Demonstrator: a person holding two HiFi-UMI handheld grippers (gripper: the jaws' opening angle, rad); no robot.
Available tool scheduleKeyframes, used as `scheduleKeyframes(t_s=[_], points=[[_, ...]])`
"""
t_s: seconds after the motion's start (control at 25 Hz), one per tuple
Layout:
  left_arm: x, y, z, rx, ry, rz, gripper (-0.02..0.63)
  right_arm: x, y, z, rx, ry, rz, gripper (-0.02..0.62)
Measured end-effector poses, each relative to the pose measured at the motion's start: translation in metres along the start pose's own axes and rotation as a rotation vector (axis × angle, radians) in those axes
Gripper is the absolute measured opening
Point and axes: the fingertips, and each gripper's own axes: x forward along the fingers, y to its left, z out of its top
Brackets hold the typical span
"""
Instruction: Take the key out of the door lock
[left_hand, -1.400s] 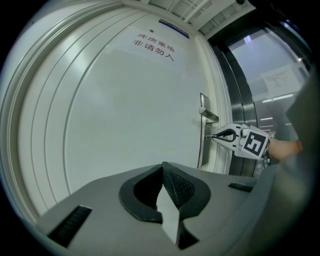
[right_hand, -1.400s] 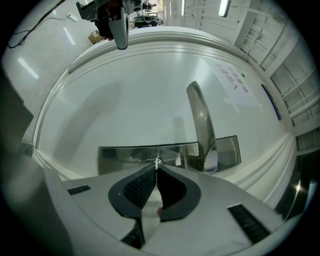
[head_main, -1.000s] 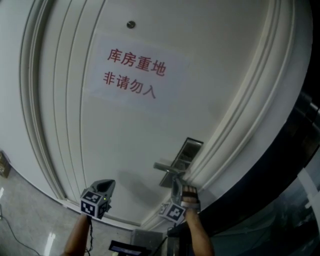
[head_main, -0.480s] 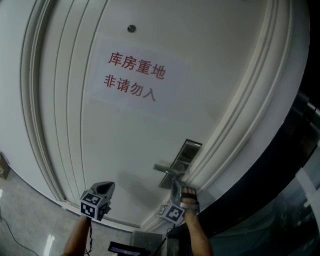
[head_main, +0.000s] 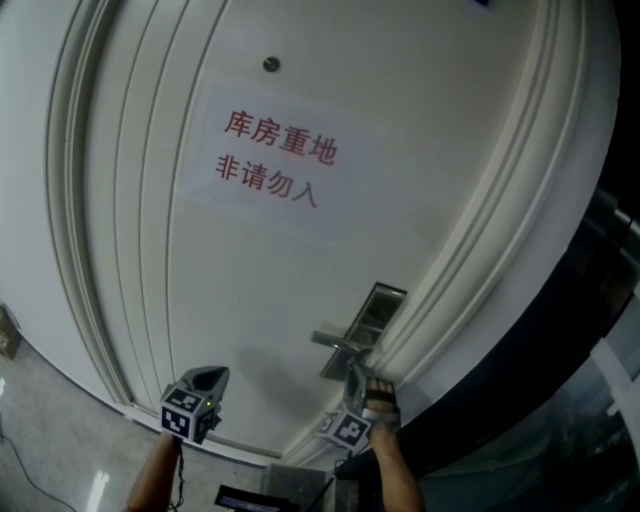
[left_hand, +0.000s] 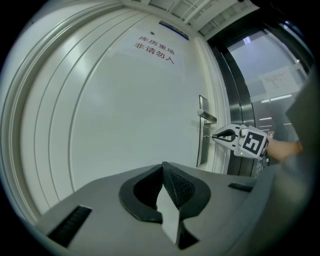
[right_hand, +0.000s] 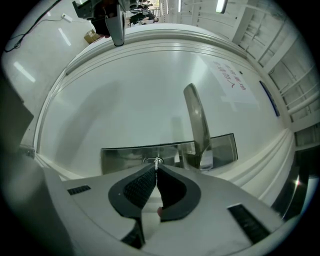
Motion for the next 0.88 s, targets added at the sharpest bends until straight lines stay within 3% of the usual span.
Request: scheduleKeyframes(t_s=[0.88], points=[[-0.013, 0.001, -0.001, 0.003, -0.005, -0.001, 0.008, -0.009, -0.004, 0.003, 0.024, -0.005, -0.028, 0.018]])
